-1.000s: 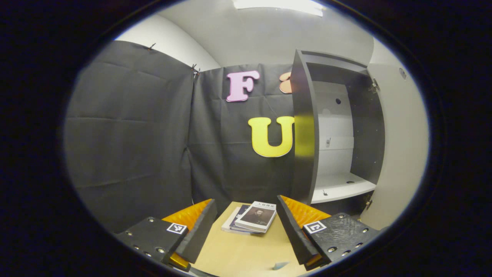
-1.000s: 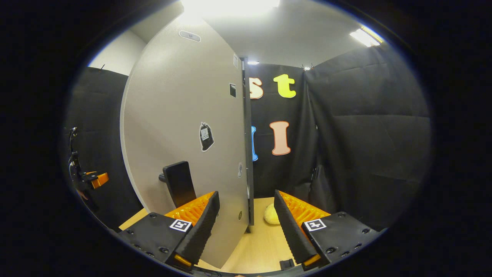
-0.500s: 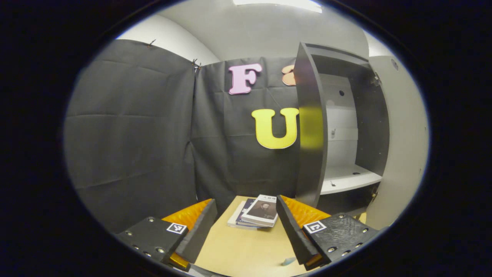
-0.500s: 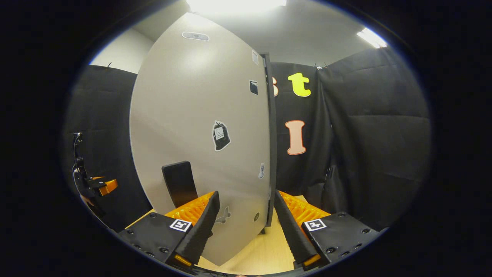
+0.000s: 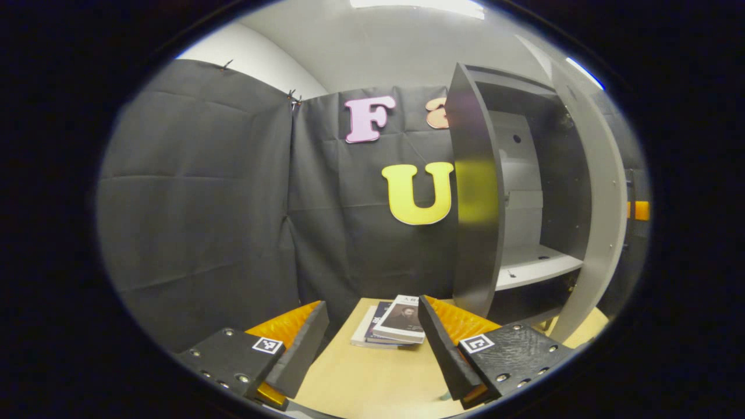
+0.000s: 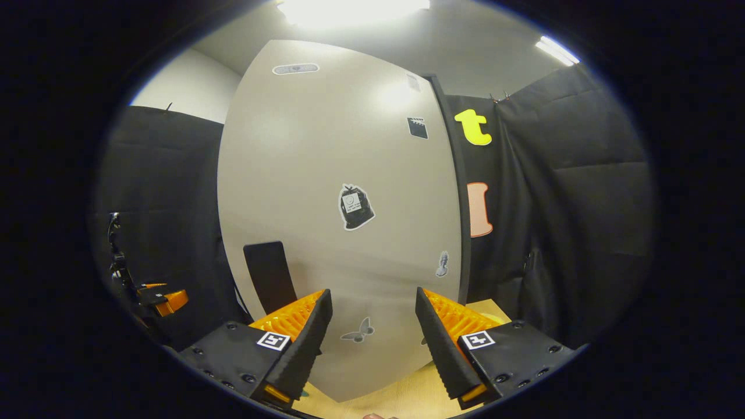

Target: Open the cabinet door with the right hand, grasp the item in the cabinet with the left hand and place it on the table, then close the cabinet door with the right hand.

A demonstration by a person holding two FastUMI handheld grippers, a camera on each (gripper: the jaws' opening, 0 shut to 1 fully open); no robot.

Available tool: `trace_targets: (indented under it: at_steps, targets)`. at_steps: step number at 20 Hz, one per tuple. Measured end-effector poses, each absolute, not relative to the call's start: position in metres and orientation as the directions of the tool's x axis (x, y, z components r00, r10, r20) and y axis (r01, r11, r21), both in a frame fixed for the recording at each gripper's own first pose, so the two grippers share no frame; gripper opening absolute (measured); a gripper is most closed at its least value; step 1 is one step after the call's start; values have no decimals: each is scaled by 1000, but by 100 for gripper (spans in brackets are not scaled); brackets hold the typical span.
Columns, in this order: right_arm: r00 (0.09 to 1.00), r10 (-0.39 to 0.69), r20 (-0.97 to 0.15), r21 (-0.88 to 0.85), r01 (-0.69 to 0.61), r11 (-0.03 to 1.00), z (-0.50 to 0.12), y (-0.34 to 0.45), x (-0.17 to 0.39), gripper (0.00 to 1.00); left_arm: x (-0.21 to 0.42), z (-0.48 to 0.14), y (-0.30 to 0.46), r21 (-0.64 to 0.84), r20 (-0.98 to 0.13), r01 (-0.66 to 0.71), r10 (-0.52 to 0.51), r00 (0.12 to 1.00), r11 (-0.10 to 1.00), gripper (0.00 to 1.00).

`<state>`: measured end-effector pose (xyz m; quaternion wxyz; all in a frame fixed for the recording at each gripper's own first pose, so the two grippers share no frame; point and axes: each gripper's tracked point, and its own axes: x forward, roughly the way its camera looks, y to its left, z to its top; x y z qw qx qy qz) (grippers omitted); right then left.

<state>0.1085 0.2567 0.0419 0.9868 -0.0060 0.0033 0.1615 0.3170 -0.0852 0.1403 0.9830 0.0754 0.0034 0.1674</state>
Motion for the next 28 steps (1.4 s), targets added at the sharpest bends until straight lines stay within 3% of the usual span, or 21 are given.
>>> trace_targets:
  at_steps: [4,7,12,17,23,28]
  targets:
    - [953,303,-5,22,-303,953,44,266,118,93,321,137,-87,130,7,-287,289,957,949,94]
    - [969,247,-23,48,-246,968,42,256,129,89,331,137,-95,122,15,-216,216,976,969,94]
    - [991,135,-26,8,-134,991,41,208,138,95,350,139,-148,167,17,-157,156,988,973,93]
    - [987,159,-11,11,-159,987,48,169,145,95,351,152,-224,189,44,-130,124,991,973,94]
    - [980,201,15,-11,-200,980,58,124,151,95,344,165,-303,113,66,-71,64,996,991,94]
    - [970,240,25,-109,-236,966,58,90,146,92,341,170,-342,30,80,-77,74,994,997,94]
